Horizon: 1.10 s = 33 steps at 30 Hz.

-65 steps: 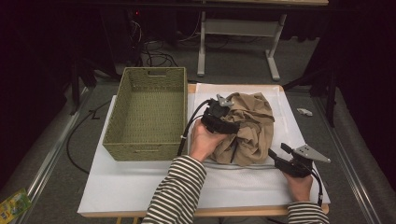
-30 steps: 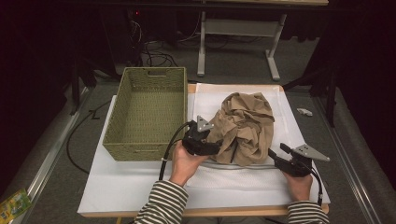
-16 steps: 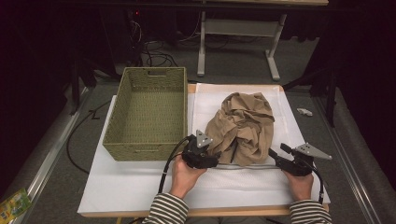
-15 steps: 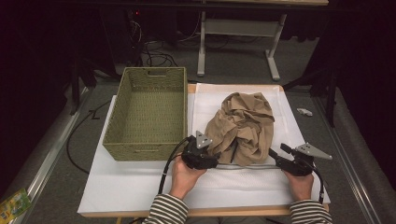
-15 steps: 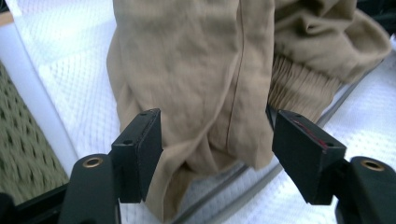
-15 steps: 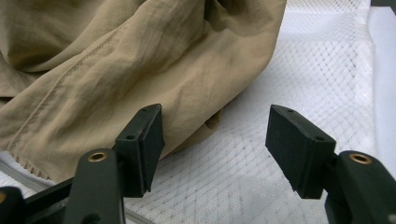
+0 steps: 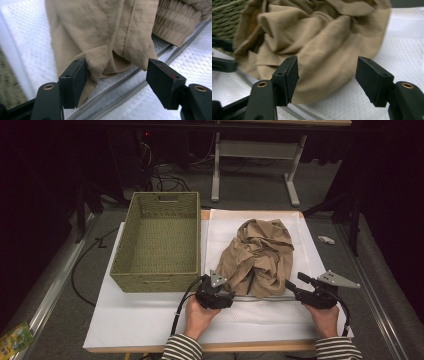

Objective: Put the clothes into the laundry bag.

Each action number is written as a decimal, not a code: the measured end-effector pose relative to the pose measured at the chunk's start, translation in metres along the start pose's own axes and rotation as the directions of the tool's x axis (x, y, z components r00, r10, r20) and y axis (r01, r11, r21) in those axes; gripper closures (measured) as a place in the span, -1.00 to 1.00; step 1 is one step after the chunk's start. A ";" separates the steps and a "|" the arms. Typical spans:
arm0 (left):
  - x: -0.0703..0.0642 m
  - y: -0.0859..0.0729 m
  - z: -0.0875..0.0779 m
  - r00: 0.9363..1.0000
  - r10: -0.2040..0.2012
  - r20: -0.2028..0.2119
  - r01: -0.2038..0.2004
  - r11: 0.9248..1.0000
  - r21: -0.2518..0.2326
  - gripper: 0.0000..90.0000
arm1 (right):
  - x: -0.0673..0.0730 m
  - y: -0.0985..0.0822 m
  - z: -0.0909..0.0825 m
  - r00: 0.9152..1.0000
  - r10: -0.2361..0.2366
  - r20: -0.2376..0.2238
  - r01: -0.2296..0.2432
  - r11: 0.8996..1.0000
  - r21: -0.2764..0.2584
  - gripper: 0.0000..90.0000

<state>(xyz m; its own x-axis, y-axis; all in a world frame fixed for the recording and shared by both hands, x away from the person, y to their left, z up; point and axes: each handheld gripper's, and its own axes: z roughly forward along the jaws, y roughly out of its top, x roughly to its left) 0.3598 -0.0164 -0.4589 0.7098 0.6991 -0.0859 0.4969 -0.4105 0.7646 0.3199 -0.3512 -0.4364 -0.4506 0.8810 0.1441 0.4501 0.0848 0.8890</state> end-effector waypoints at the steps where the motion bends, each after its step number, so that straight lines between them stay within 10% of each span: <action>1: 0.000 0.000 0.000 1.000 0.000 0.000 0.000 1.000 0.000 -0.27 | 0.000 0.000 0.000 1.000 0.000 0.000 0.000 1.000 0.000 -0.26; 19: -0.023 0.009 0.033 0.998 0.044 0.044 -0.045 0.999 0.017 -0.25 | 0.055 0.036 0.067 0.990 -0.054 -0.133 0.072 0.988 0.136 -0.63; 29: -0.028 0.007 0.037 0.996 0.080 0.049 -0.083 0.995 0.050 -0.27 | 0.066 0.031 0.108 0.997 -0.069 -0.046 0.078 0.970 0.232 -0.68; 33: -0.027 0.007 0.031 0.995 0.089 0.044 -0.092 0.994 0.067 -0.28 | 0.058 0.023 0.126 0.992 -0.116 0.047 0.095 0.943 0.320 -0.27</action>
<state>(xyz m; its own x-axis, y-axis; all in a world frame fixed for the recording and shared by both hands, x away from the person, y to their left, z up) 0.3599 -0.0563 -0.4712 0.7725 0.6334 -0.0452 0.4617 -0.5113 0.7249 0.4013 -0.2396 -0.4623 -0.4632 0.8860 0.0193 0.6277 0.3126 0.7129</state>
